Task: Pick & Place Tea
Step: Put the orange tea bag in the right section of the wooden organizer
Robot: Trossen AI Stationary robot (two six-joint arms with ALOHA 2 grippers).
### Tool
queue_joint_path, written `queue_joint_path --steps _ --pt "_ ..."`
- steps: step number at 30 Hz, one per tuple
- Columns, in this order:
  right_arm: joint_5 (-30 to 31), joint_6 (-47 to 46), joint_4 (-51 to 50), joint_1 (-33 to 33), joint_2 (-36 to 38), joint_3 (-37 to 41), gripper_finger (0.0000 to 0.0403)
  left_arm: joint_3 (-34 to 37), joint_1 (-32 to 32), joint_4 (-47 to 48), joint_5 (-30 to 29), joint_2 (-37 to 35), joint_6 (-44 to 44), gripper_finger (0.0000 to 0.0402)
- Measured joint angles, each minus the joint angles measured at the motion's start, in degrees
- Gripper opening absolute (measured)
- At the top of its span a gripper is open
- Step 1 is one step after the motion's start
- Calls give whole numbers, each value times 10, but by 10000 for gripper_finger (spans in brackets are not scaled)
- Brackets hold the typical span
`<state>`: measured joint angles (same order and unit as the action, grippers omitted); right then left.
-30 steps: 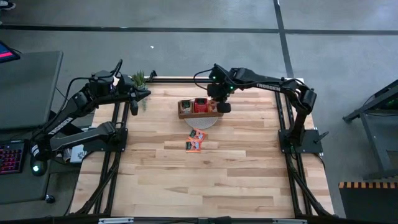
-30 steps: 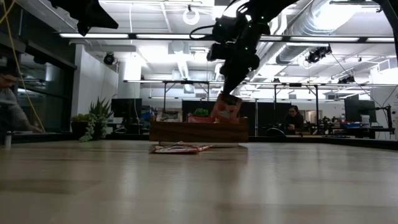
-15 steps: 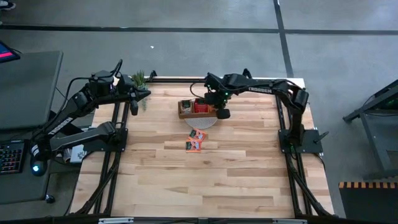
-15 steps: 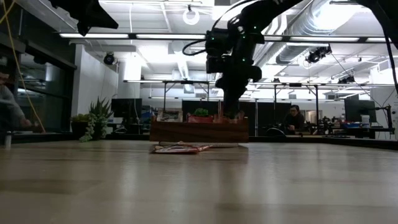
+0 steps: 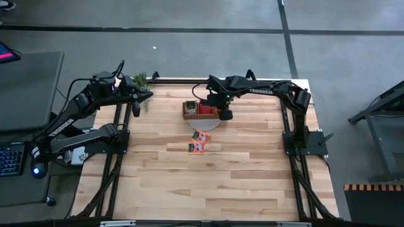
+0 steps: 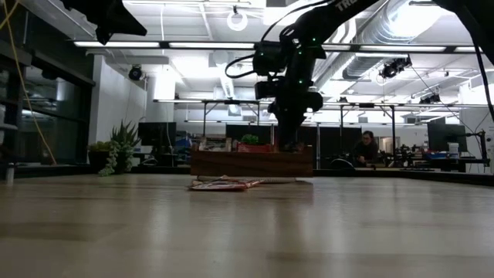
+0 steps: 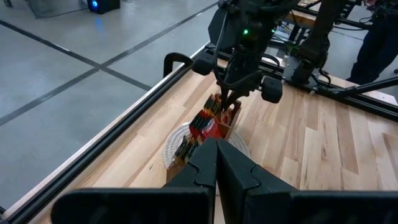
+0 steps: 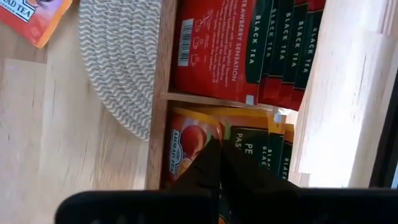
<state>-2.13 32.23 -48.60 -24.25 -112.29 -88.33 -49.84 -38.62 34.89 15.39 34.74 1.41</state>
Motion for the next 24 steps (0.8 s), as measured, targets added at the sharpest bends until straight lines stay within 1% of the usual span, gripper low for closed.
queue_joint_path --steps 6,13,17,24 --pt "1 0 6 0 0 -8 2 0 0 0 0 0 0 0" --pt "-14 2 1 -1 0 -34 23 0 0 0 0 0 0 0" --pt "-15 3 -2 -1 0 -38 47 0 0 0 0 0 0 0" --pt "-12 2 -16 -1 0 -38 110 0 0 0 0 0 0 0"
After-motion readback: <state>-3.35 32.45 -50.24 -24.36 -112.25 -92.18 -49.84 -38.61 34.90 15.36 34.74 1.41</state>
